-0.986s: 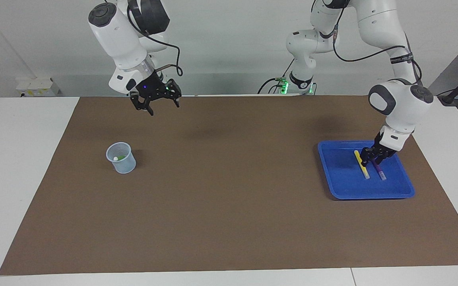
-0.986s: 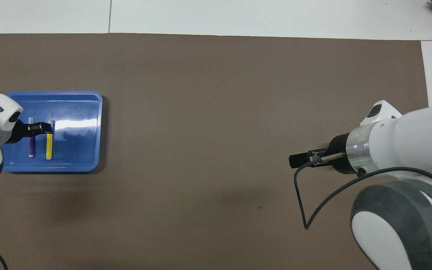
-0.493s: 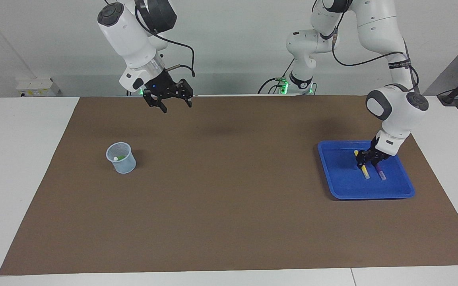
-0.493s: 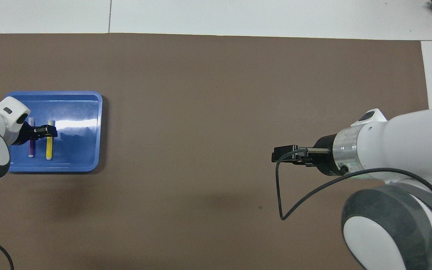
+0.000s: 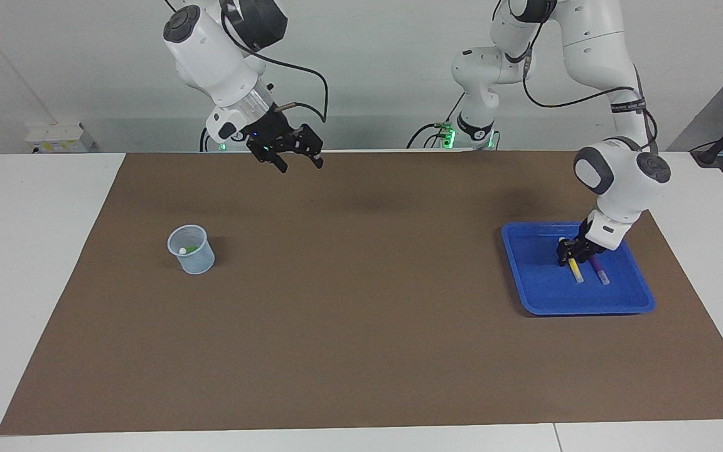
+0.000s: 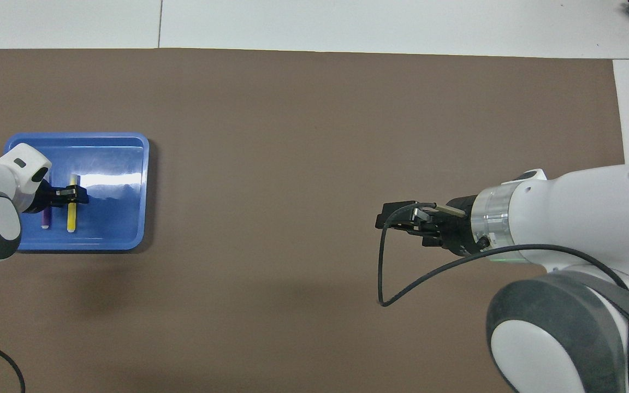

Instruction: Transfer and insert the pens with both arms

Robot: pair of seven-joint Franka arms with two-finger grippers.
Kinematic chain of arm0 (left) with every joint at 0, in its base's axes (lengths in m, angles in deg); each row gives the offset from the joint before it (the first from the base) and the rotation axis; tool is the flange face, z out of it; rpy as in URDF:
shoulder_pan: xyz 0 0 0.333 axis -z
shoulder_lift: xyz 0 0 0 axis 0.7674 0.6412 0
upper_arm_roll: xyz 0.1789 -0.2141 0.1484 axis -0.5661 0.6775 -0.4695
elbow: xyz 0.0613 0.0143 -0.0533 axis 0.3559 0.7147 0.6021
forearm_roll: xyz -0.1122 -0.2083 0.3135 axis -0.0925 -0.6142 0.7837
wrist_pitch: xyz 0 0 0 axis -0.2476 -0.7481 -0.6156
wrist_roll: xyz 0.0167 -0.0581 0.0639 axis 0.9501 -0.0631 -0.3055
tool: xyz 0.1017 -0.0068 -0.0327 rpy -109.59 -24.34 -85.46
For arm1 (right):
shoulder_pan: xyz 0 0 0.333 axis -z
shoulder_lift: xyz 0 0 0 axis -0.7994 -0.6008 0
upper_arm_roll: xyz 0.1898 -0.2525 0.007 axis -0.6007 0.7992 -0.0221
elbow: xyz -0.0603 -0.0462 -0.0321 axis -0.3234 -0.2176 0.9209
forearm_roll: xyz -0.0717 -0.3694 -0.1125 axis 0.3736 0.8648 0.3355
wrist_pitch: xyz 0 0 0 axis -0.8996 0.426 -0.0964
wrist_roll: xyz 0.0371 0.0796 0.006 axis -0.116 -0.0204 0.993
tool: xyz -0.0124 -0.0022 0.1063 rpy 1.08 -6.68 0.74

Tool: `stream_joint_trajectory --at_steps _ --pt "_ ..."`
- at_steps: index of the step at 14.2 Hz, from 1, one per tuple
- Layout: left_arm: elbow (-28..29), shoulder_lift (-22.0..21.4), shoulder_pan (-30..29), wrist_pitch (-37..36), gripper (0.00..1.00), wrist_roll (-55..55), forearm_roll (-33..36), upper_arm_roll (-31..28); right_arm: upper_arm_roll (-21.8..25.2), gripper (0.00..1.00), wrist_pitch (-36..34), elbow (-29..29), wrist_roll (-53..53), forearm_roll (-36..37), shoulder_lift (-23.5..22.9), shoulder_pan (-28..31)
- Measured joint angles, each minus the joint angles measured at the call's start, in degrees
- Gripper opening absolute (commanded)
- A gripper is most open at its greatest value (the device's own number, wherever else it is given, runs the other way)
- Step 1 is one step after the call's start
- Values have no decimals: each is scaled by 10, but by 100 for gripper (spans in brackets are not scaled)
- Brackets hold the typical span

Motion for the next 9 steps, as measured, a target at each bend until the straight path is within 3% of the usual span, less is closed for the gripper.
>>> stream_joint_trajectory --at_steps 3,9 --pt "-1 -1 0 0 2 0 0 -3 0 100 23 -2 57 -23 0 -11" --pt "-2 -1 2 1 0 -36 0 -5 0 100 48 -8 115 -33 0 -32"
